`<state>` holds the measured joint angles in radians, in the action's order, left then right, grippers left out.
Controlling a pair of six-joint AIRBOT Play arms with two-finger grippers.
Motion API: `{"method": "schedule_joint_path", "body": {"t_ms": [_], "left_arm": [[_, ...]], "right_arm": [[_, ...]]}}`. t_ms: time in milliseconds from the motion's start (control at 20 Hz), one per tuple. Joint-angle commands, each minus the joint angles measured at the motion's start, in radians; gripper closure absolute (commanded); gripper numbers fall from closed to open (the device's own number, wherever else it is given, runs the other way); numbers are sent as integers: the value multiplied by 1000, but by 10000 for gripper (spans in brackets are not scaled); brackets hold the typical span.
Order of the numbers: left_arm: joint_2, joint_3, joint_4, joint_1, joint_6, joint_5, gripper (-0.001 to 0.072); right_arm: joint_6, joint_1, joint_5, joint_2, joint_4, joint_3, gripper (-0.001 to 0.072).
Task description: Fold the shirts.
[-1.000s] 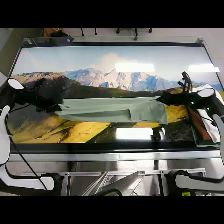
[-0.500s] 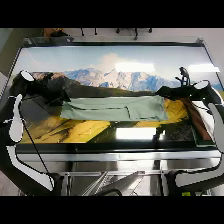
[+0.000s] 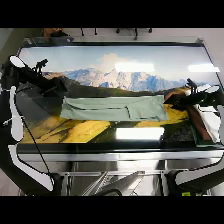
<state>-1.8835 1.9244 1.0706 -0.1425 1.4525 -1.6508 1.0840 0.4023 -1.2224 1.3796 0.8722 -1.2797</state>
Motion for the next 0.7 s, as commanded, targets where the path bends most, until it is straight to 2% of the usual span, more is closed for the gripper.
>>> {"method": "schedule_joint_path", "body": {"t_ms": [0, 350, 400, 450, 500, 550, 600, 650], "left_arm": [[-1, 24, -1, 41, 15, -29, 33], [-1, 24, -2, 234, 14, 109, 47], [-2, 24, -2, 275, 14, 138, 48], [-3, 24, -1, 311, 14, 166, 73], [-8, 24, 0, 351, 14, 197, 278], [-17, 24, 1, 392, 14, 224, 584], [-32, 24, 0, 430, 15, 249, 689], [-52, 24, 0, 473, 15, 274, 690]], "right_arm": [[-46, -21, -20, 54, -57, -1, 17], [-69, -110, -21, 133, -83, -1, 19], [-87, -120, -23, 131, -101, -1, 51], [-95, -126, -27, 127, -111, -1, 239], [-109, -130, -37, 122, -116, -2, 456], [-108, -130, -47, 114, -117, -2, 609], [-109, -130, -52, 101, -117, -2, 670], [-108, -128, -56, 77, -116, -2, 689]]}}
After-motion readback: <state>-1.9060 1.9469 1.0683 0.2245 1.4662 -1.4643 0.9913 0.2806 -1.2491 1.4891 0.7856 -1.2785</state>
